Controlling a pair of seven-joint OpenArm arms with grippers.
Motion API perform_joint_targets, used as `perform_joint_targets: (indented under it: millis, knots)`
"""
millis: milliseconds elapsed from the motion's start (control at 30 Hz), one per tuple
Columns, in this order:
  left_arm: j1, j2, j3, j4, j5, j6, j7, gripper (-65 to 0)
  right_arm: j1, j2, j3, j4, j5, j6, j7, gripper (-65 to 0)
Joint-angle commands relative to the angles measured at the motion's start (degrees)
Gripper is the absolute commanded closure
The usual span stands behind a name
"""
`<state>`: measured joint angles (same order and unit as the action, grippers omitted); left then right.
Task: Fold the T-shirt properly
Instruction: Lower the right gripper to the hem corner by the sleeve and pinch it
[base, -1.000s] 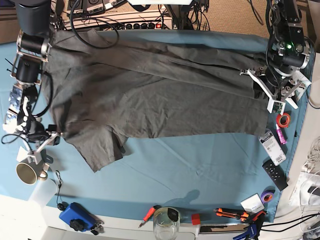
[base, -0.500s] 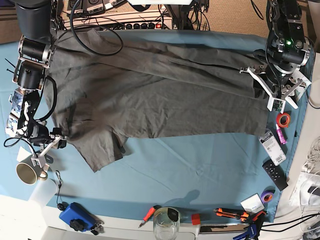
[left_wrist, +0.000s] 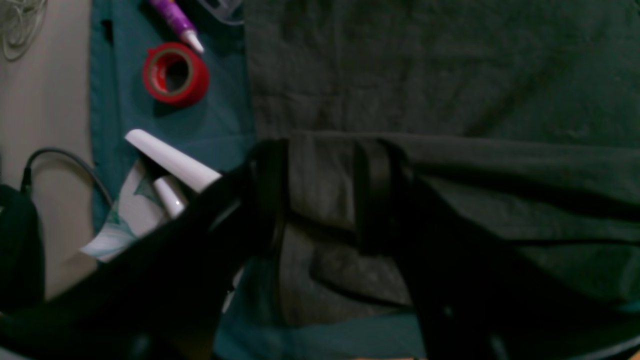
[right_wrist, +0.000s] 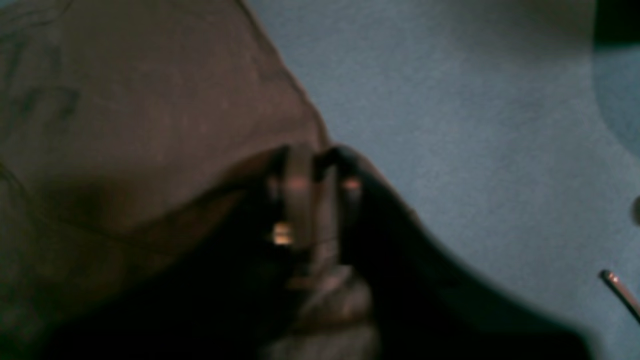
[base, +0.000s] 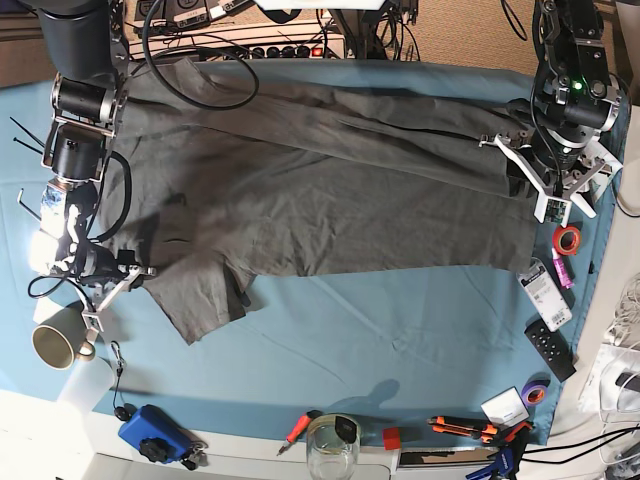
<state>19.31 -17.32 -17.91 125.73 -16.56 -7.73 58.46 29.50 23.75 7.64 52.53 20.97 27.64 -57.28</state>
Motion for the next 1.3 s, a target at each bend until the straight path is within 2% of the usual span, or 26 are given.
perform_joint_targets:
  millis: [0, 167, 367, 533, 700, 800, 1000, 1067, 1133, 1200, 1267]
  knots:
    - [-0.3, -0.6, -0.3, 1.0, 0.0, 0.2, -1.5, -24.7, 1.6, 1.0, 0.2, 1.0, 0.4, 0.0, 0.4, 0.0]
    - [-0.3, -0.6, -0.3, 1.0, 0.0, 0.2, -1.5, -24.7, 1.6, 1.0, 0.2, 1.0, 0.4, 0.0, -1.4, 0.0]
    - [-0.3, -0.6, -0.3, 1.0, 0.1, 0.2, -1.9, -24.7, 1.8, 2.9, 0.3, 1.3, 1.4, 0.0, 0.1, 0.0]
    - [-0.2, -0.6, -0.3, 1.0, 0.0, 0.2, -2.2, -24.7, 1.6, 5.7, 0.3, 4.0, 11.2, 2.6, -7.4, 0.0]
    - [-0.3, -0.6, -0.3, 1.0, 1.2, 0.2, -2.8, -24.7, 0.7, 8.4, 0.3, 6.1, 17.6, 2.5, -11.5, 0.0]
    - [-0.3, -0.6, -0.3, 1.0, 1.6, 0.2, -2.8, -24.7, 0.6, 8.9, 0.3, 6.1, 19.6, 2.6, -15.0, 0.0]
    - [-0.3, -0.6, -0.3, 1.0, 1.6, 0.2, -3.0, -24.7, 1.2, 8.7, 0.3, 6.1, 18.5, 2.7, -10.7, 0.0]
    - [-0.2, -0.6, -0.3, 1.0, 1.6, 0.2, -3.0, -24.7, 1.3, 8.5, 0.3, 6.1, 16.4, 4.6, -11.0, 0.0]
    - [-0.3, -0.6, -0.3, 1.0, 1.6, 0.2, -3.0, -24.7, 1.3, 8.5, 0.3, 6.1, 15.8, 7.6, -12.0, -12.7]
    - [-0.3, -0.6, -0.3, 1.0, 1.6, 0.2, -3.0, -24.7, 1.3, 8.5, 0.3, 6.1, 15.9, 8.0, -12.9, -24.9]
    - [-0.3, -0.6, -0.3, 1.0, 1.6, 0.2, -3.0, -24.7, 1.3, 8.5, 0.3, 6.1, 15.9, 7.9, -12.5, -28.2]
